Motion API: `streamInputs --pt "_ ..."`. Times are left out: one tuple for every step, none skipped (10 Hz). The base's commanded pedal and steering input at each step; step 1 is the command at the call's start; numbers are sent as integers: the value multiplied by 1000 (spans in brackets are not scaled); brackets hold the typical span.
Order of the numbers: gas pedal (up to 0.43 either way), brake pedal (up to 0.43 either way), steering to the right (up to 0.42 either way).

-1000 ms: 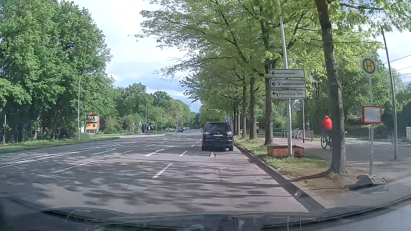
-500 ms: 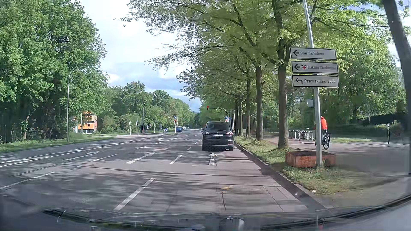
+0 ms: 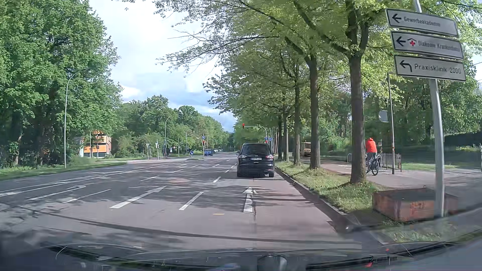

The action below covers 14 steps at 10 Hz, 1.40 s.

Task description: Follow the waypoints while adhering to traffic rules and regulations

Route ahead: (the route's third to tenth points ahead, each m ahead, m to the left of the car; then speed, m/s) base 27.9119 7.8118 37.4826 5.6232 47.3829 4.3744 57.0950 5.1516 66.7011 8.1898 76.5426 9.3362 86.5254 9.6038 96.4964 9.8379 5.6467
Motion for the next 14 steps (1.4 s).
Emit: streamInputs --pt "39 0 0" --pt "39 0 0" --pt "39 0 0" --pt "39 0 0" --pt "39 0 0" --pt "39 0 0" --pt "39 0 0" --pt "39 0 0" --pt "39 0 0" --pt "39 0 0" --pt "39 0 0" --pt "39 0 0" --pt "39 0 0" --pt "39 0 0"
